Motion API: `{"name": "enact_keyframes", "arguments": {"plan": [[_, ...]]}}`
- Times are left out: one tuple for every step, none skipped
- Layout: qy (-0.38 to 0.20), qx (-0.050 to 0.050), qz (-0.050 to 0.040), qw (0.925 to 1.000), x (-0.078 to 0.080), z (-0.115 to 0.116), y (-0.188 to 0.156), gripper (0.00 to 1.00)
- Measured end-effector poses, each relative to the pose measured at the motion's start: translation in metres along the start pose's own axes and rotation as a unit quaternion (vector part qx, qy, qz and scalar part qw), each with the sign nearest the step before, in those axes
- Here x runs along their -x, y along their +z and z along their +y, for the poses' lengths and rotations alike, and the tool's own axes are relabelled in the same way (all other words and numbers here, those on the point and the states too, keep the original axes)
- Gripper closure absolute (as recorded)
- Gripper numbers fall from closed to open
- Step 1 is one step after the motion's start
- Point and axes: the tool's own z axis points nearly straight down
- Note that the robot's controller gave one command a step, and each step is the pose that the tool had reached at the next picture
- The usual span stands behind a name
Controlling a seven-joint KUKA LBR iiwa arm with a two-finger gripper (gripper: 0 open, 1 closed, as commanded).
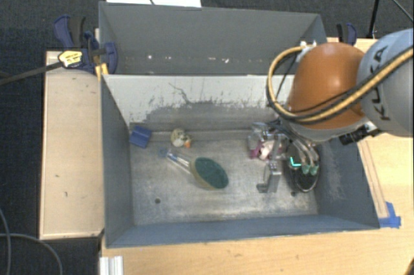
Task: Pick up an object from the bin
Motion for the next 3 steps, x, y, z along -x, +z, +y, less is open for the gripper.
{"name": "enact_keyframes", "arguments": {"plan": [[-0.092, -0.001, -0.0071, 0.9957, 0.037, -0.096, 0.114, 0.00], [-0.350, -0.002, -0.0019, 0.9367, -0.025, -0.138, 0.084, 0.00], [-0.518, -0.002, -0.0040, 0.8553, 0.015, -0.138, 0.084, 0.00]]}}
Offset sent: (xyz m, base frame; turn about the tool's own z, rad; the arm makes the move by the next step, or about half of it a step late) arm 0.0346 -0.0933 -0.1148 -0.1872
